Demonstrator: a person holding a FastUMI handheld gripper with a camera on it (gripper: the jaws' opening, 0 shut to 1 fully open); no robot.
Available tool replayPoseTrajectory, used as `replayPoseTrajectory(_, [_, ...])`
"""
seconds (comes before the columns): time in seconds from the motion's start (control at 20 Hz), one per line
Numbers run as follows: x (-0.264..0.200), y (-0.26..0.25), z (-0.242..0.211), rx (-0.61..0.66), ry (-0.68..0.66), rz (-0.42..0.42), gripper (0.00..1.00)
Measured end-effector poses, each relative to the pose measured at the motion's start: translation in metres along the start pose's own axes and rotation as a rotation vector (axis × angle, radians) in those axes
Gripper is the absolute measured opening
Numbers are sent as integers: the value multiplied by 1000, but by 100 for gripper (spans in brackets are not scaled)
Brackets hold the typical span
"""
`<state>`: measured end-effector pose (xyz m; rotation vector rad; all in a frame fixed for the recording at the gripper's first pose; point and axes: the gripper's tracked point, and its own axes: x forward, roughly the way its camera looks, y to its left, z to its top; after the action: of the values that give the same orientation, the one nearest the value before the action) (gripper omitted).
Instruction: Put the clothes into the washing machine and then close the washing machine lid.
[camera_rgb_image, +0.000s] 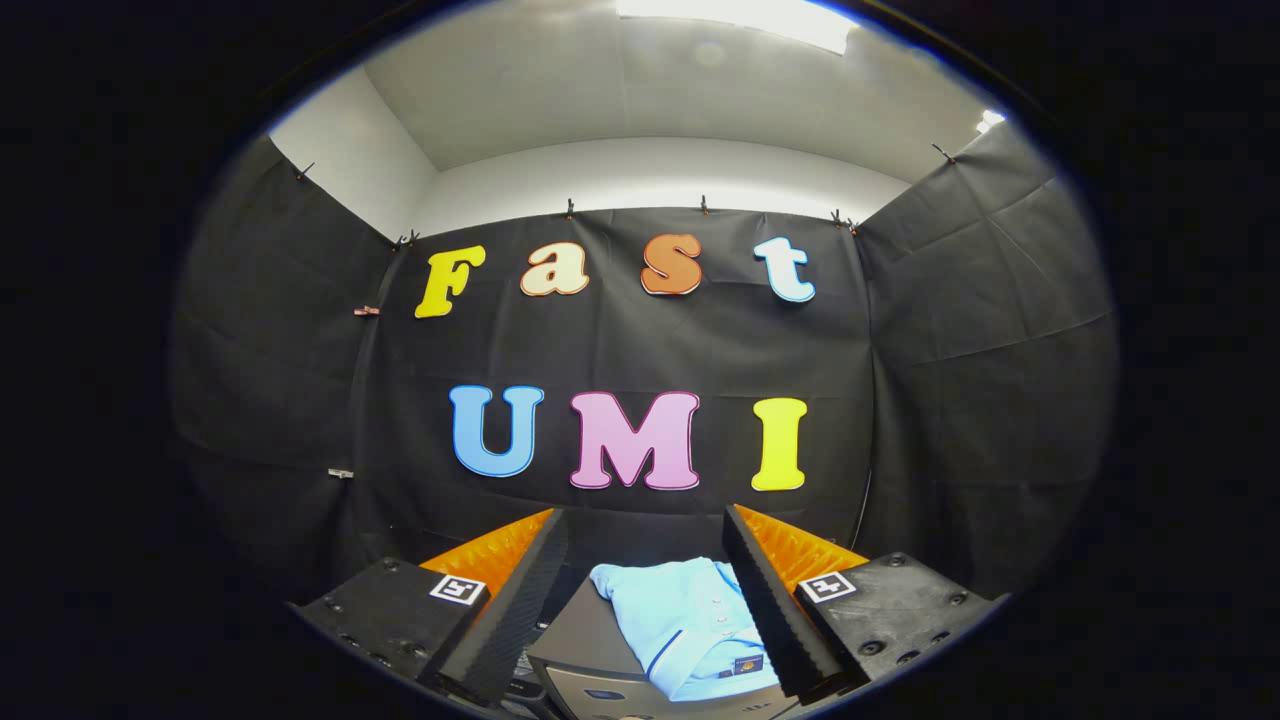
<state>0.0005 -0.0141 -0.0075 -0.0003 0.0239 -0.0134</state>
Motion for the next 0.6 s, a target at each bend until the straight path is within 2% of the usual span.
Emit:
replayPoseTrajectory(0.35, [12, -16, 6, 18, -8, -30, 97])
replayPoseTrajectory(0.6, [42, -40, 12, 30, 20, -79, 97])
